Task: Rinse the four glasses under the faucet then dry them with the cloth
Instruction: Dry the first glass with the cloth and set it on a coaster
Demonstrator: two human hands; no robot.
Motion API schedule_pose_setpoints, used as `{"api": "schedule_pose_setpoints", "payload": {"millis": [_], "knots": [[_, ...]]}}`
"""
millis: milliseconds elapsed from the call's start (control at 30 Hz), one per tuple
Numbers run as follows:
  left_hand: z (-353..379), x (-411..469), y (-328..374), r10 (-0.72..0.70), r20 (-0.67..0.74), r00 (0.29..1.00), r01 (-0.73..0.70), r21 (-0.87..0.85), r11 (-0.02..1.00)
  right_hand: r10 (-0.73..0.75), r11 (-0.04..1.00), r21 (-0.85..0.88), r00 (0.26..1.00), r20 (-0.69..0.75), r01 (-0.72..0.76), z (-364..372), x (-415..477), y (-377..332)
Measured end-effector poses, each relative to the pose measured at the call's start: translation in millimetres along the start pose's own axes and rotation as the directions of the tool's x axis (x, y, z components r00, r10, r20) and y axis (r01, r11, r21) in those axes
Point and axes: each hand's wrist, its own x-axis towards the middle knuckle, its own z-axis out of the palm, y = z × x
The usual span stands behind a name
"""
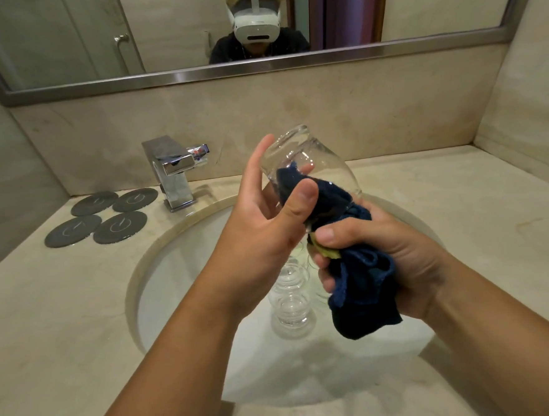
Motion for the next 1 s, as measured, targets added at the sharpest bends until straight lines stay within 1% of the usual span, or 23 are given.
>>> {"api": "schedule_pose_setpoints", "payload": {"millis": [100,133,200,267,333,467,533,633,700,833,933,1000], "knots": [[1,1,0,-0.038,0.067,0.997,0.042,-0.059,0.997,0.001,0.995,0.100,0.992,0.127,-0.014,-4,1,3],[1,1,0,-0.038,0.074,0.997,0.042,-0.050,0.998,-0.001,0.992,0.127,0.990,0.142,-0.017,-5,2,4],[-2,4,-2,-0.011,0.068,0.998,0.008,0.039,0.999,0.002,0.992,0.128,0.994,0.105,-0.015,-2,2,3],[-5,6,-2,0.016,0.021,1.000,-0.019,0.130,0.991,-0.016,0.997,0.070,1.000,0.015,0.015,1,1,1],[-5,6,-1,0.040,-0.052,0.998,-0.031,0.171,0.985,-0.053,0.999,-0.001,0.997,-0.051,0.053,5,1,-1],[5,4,-3,0.067,-0.082,0.994,-0.050,0.194,0.980,-0.185,0.968,-0.188,0.978,-0.095,0.165,10,6,7],[8,3,-5,0.079,-0.101,0.992,-0.057,0.209,0.976,-0.192,0.961,-0.219,0.977,-0.097,0.167,11,5,9],[4,4,-6,0.056,-0.102,0.993,-0.039,0.157,0.987,-0.118,0.986,-0.127,0.991,-0.066,0.109,10,3,5],[3,4,-7,0.036,-0.049,0.998,-0.030,0.120,0.992,-0.078,0.996,-0.039,0.997,-0.023,0.077,8,1,0],[4,2,-1,-0.014,0.075,0.997,0.017,-0.038,0.999,-0.031,0.991,0.130,0.999,0.042,0.026,4,-1,-3],[2,1,0,-0.048,0.101,0.994,0.052,-0.039,0.998,-0.015,0.993,0.120,1.000,0.011,0.014,4,-1,-4],[2,2,2,-0.079,0.071,0.994,0.080,-0.023,0.996,-0.019,0.997,0.074,1.000,-0.017,0.020,5,-1,-4]]}}
